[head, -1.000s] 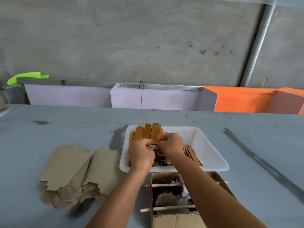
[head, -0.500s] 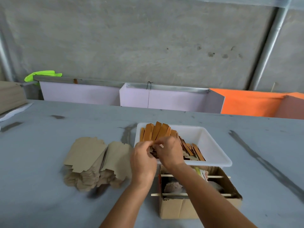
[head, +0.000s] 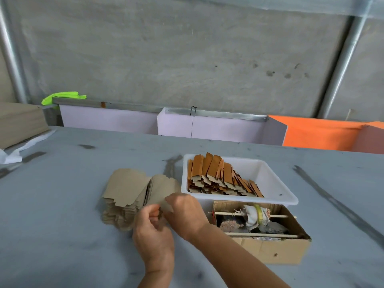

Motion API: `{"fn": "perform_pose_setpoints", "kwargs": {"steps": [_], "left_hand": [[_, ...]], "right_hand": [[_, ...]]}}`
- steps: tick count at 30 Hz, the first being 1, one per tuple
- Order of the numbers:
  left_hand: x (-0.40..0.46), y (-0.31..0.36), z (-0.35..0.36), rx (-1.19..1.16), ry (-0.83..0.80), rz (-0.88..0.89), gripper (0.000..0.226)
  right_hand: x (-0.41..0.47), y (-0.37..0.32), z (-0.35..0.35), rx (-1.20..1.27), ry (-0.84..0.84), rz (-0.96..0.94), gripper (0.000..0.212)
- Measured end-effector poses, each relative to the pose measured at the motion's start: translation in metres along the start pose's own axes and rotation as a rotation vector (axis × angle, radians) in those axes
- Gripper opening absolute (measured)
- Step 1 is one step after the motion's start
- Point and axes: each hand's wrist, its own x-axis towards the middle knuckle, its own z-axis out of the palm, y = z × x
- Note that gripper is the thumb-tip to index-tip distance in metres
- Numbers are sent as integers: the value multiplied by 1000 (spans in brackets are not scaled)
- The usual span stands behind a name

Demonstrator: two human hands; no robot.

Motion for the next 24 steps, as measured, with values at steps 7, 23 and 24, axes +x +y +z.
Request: {"fn": "perform_pose_setpoints", "kwargs": {"steps": [7,23,24], "left_hand": [[-3,-7,-6,14,74,7,40],[1,-14,-9,-41,24,6,32],[2,-12,-10,-49,6,4,31]], "right_hand": [[-2,-11,14,-335,-94,-65,23],[-19,-17,-7,-205,417,31,42],[-20,-15,-12,-186,473,56,40]]}}
